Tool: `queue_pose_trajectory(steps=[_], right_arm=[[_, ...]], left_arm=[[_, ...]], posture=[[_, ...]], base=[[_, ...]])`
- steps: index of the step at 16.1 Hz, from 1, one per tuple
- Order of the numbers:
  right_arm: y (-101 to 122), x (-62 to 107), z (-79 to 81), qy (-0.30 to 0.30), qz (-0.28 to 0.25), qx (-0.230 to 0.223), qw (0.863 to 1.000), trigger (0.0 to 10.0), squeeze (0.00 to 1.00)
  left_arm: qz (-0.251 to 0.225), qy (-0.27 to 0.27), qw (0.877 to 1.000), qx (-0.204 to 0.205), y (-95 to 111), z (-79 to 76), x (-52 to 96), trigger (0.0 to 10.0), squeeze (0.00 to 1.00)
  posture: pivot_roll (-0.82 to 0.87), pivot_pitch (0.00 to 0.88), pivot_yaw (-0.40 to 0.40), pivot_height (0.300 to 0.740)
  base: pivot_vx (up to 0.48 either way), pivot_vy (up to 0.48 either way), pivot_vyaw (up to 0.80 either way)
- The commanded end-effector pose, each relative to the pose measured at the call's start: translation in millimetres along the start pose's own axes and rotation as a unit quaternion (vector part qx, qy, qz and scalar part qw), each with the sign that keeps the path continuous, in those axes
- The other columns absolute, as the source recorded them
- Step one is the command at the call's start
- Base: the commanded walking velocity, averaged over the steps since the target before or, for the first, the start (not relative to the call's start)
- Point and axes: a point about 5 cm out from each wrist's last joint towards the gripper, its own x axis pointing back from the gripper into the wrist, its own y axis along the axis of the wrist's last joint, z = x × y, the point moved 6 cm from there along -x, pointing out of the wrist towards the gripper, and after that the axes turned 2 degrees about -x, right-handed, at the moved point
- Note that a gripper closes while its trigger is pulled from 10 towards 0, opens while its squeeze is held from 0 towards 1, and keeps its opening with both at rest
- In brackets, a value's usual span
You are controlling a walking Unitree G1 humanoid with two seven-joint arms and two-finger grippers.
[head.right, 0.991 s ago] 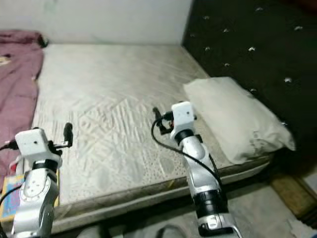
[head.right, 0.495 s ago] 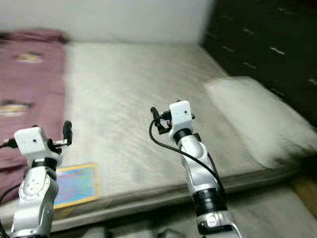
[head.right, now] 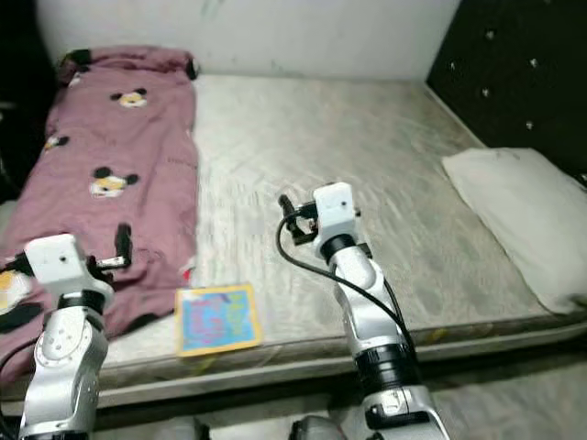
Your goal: Clean up the room
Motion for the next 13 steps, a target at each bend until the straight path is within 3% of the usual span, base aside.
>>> queue_pose_trajectory(steps=[1, 2, 10, 13], right_arm=[[-1.8, 3.3, -13.9, -0.016, 0.004, 0.004, 1.0, 10.0, 0.0], [-2.1, 3.4, -14.1, -0.017, 0.005, 0.003, 1.0, 10.0, 0.0], [-2.5, 2.2, -15.3, -0.02, 0.005, -0.002, 1.0, 10.0, 0.0], [-3.7, -0.5, -19.4, -0.028, 0.009, -0.001, 1.0, 10.0, 0.0]], left_arm=[[0.005, -0.012, 1.0, 0.007, -1.9, -10.7, 0.4, 10.0, 0.0], [0.003, -0.013, 1.0, 0.007, -1.2, -11.1, 0.3, 10.0, 0.0], [-0.012, -0.016, 1.0, 0.0, 3.7, -12.4, -2.4, 10.0, 0.0], [0.0, 0.024, 0.999, -0.024, -1.1, 0.7, -8.0, 10.0, 0.0]], posture=[[0.0, 0.0, -0.078, 0.74], [0.0, 0.0, -0.078, 0.74], [0.0, 0.0, -0.077, 0.74], [0.01, 0.0, -0.075, 0.74]], base=[[0.0, 0.48, 0.0], [0.0, 0.48, 0.0], [0.0, 0.0, 0.0], [0.0, 0.0, -0.53]])
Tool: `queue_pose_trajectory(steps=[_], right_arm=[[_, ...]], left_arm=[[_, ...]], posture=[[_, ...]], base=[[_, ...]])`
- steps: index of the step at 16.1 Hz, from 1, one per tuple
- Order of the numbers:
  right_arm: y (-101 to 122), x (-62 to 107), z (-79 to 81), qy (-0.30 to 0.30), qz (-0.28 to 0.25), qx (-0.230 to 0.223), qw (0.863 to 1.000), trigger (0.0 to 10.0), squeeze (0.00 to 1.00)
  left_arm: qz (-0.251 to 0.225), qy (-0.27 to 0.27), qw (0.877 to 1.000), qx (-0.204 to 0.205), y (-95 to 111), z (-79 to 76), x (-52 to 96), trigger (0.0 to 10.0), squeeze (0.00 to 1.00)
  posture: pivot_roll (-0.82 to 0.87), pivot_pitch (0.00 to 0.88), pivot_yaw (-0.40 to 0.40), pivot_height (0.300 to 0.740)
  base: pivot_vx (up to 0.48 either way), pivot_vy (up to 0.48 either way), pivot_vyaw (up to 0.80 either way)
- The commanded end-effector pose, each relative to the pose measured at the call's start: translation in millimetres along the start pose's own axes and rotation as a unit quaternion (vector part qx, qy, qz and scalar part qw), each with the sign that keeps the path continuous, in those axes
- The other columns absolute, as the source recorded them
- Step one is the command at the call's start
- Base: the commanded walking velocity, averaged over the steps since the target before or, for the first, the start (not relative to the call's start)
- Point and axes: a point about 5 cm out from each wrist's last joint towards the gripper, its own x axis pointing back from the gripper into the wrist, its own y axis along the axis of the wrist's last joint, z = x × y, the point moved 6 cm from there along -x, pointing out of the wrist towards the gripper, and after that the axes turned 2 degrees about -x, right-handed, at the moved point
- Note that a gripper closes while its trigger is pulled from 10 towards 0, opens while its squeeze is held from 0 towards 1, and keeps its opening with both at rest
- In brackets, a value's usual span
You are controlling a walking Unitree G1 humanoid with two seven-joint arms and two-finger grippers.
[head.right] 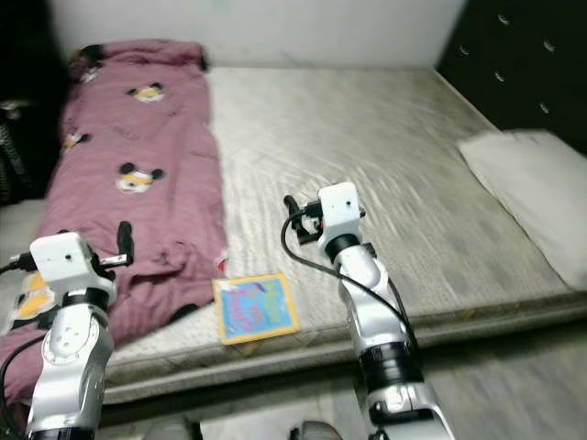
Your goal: Clean up the room
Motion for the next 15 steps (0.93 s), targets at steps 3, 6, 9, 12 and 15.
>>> queue_pose_trajectory(steps=[3, 6, 9, 12, 15], right_arm=[[-0.7, 1.3, -10.1, -0.024, -0.002, -0.001, 1.0, 10.0, 0.0], [-6.7, 5.9, -6.4, -0.017, 0.003, -0.006, 1.0, 10.0, 0.0], [-11.9, 11.6, -4.3, -0.015, 0.008, -0.014, 1.0, 10.0, 0.0], [-13.1, 21.0, 1.8, -0.02, 0.004, -0.041, 0.999, 10.0, 0.0], [-15.4, 40.9, -6.8, -0.036, 0.007, -0.027, 0.999, 10.0, 0.0]], left_arm=[[-0.007, -0.017, 1.0, 0.008, 2.6, -4.2, -0.6, 10.0, 0.0], [0.011, -0.017, 1.0, 0.008, -9.5, -3.6, 10.2, 10.0, 0.0], [0.013, -0.001, 1.0, 0.004, -9.3, 2.7, 18.3, 10.0, 0.0], [0.012, 0.002, 1.0, -0.009, -9.9, 7.4, 33.5, 10.0, 0.0], [0.007, 0.004, 1.0, -0.015, -7.4, 10.5, 48.2, 10.0, 0.0]], posture=[[0.01, 0.0, -0.074, 0.74], [0.01, 0.0, -0.065, 0.74], [0.03, 0.0, -0.076, 0.74], [0.02, 0.051, -0.078, 0.74], [0.0, 0.113, -0.078, 0.74]], base=[[0.0, 0.0, -0.8], [0.0, 0.0, -0.15], [0.0, 0.0, 0.0], [0.0, 0.0, 0.0], [0.0, 0.0, 0.0]])
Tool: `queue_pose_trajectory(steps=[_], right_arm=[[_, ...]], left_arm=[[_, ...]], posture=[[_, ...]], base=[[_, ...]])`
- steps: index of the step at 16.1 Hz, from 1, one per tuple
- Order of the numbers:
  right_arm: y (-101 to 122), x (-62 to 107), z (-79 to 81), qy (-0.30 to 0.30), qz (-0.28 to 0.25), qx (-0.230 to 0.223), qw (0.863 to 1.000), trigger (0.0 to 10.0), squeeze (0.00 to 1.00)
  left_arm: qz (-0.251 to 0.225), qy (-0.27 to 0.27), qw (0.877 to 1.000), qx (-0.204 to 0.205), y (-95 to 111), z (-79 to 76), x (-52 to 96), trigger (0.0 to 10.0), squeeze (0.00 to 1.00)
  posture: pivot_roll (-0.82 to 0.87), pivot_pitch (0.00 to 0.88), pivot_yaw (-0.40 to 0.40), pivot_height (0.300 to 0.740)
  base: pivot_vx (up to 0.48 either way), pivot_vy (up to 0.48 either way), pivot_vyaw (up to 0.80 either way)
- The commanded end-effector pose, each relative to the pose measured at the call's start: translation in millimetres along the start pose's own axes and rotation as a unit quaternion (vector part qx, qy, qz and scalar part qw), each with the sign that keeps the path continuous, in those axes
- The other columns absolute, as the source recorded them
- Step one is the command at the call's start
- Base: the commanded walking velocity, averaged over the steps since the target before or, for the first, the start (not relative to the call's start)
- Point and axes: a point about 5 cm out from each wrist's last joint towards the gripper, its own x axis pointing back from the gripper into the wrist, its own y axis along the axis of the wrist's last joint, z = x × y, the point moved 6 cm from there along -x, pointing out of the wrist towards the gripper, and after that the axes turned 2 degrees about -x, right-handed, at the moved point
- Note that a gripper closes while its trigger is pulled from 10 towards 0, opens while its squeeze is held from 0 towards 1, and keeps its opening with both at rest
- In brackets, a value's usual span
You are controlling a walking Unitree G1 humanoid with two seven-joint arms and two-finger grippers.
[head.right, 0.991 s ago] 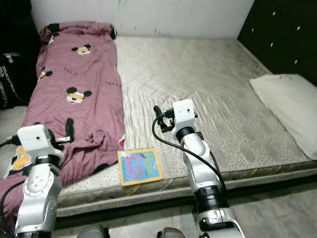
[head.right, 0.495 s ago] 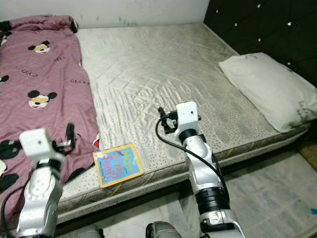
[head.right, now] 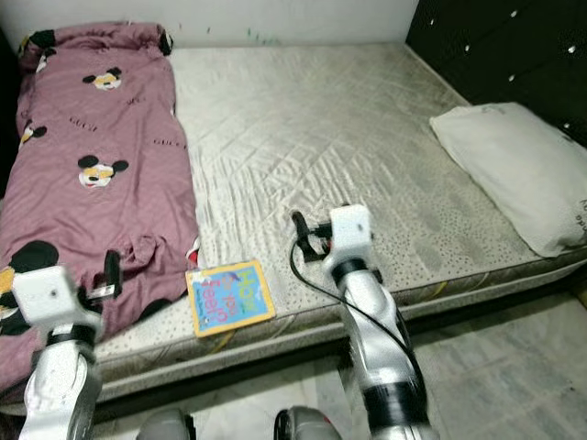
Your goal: Clean up the room
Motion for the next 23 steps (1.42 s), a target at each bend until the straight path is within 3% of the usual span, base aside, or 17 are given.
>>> queue_pose_trajectory(steps=[1, 4, 12, 23], right_arm=[[0.9, 2.9, -6.1, -0.008, 0.004, 0.008, 1.0, 10.0, 0.0], [-1.7, 6.6, -12.4, -0.015, 0.015, 0.011, 1.0, 10.0, 0.0], [0.6, 4.2, -10.5, -0.01, 0.019, 0.017, 1.0, 10.0, 0.0], [0.9, 1.3, 0.1, 0.008, 0.019, 0.014, 1.0, 10.0, 0.0]], left_arm=[[-0.003, -0.008, 1.0, -0.003, 1.8, -4.9, 2.8, 10.0, 0.0], [0.009, -0.02, 1.0, -0.002, -1.7, -9.3, 4.2, 10.0, 0.0], [0.006, -0.023, 1.0, 0.006, 2.5, -13.0, -2.7, 10.0, 0.0], [0.011, -0.024, 1.0, -0.002, 1.7, -11.5, -7.9, 10.0, 0.0]], posture=[[0.0, 0.116, -0.078, 0.74], [-0.02, 0.138, -0.081, 0.74], [-0.02, 0.137, -0.082, 0.74], [-0.01, 0.142, -0.071, 0.74]], base=[[0.0, 0.0, 0.0], [0.0, 0.0, 0.0], [0.0, 0.0, -0.77], [0.0, 0.0, 0.0]])
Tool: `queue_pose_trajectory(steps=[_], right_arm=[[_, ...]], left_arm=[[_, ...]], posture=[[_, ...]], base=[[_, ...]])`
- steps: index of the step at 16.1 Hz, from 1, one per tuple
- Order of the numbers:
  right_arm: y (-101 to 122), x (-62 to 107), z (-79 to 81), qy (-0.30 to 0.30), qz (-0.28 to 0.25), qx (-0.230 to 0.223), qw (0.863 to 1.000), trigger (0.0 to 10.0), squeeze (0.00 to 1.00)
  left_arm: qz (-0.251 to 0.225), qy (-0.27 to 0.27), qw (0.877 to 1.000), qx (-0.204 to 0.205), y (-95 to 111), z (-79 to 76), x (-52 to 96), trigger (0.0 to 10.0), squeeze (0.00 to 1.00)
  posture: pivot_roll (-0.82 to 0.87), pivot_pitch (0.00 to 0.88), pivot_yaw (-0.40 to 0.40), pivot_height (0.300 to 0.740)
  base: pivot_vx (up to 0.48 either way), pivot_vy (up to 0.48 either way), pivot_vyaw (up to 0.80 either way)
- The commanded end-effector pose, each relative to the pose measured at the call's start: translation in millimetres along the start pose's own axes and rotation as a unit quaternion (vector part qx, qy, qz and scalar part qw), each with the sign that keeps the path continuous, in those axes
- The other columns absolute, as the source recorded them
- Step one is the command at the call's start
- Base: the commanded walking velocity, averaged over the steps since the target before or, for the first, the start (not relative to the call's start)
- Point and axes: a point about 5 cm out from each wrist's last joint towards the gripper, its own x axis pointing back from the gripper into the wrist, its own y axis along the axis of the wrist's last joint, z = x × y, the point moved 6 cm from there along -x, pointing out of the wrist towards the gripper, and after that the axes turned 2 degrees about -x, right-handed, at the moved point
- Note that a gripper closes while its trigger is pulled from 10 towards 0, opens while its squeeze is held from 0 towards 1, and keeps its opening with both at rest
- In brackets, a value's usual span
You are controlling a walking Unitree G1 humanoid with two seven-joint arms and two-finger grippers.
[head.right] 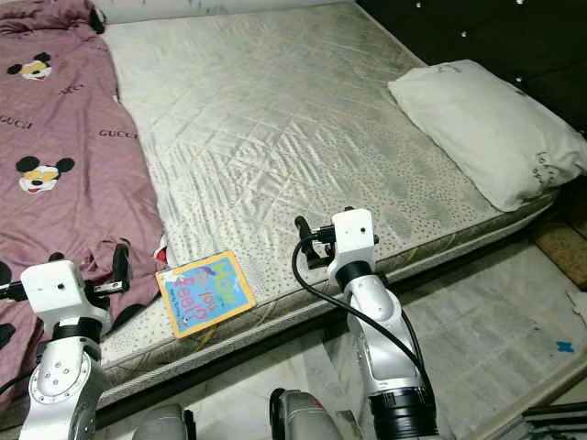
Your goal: Clean up the room
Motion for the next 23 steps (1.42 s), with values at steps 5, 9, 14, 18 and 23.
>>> queue_pose_trajectory(steps=[5, 9, 14, 18, 23], right_arm=[[-1.1, 1.1, -1.2, 0.004, 0.004, 0.002, 1.0, 10.0, 0.0], [-1.0, 1.1, -1.2, 0.005, 0.005, 0.003, 1.0, 10.0, 0.0], [-1.1, 0.2, -0.8, 0.009, 0.006, 0.005, 1.0, 10.0, 0.0], [-1.4, -0.7, -0.2, 0.012, 0.006, 0.005, 1.0, 10.0, 0.0], [-1.4, -3.9, -0.3, 0.011, 0.004, 0.006, 1.0, 10.0, 0.0]], left_arm=[[0.01, -0.004, 1.0, -0.003, -3.9, -0.8, 1.1, 10.0, 0.0], [0.012, -0.002, 1.0, 0.0, -4.7, -0.6, 1.3, 10.0, 0.0], [0.013, -0.001, 1.0, 0.002, -4.9, -1.3, 0.7, 10.0, 0.0], [0.012, 0.0, 1.0, 0.001, -4.7, -1.5, 0.1, 10.0, 0.0], [0.011, -0.003, 1.0, -0.004, -5.1, -3.0, -1.6, 10.0, 0.0]], posture=[[0.0, 0.145, -0.075, 0.74], [-0.01, 0.148, -0.076, 0.74], [-0.01, 0.15, -0.081, 0.71], [-0.01, 0.148, -0.081, 0.685], [-0.01, 0.128, -0.068, 0.685]], base=[[0.0, 0.0, 0.0], [0.0, 0.0, 0.0], [0.0, 0.0, 0.0], [0.0, 0.0, 0.0], [0.0, 0.0, 0.0]])
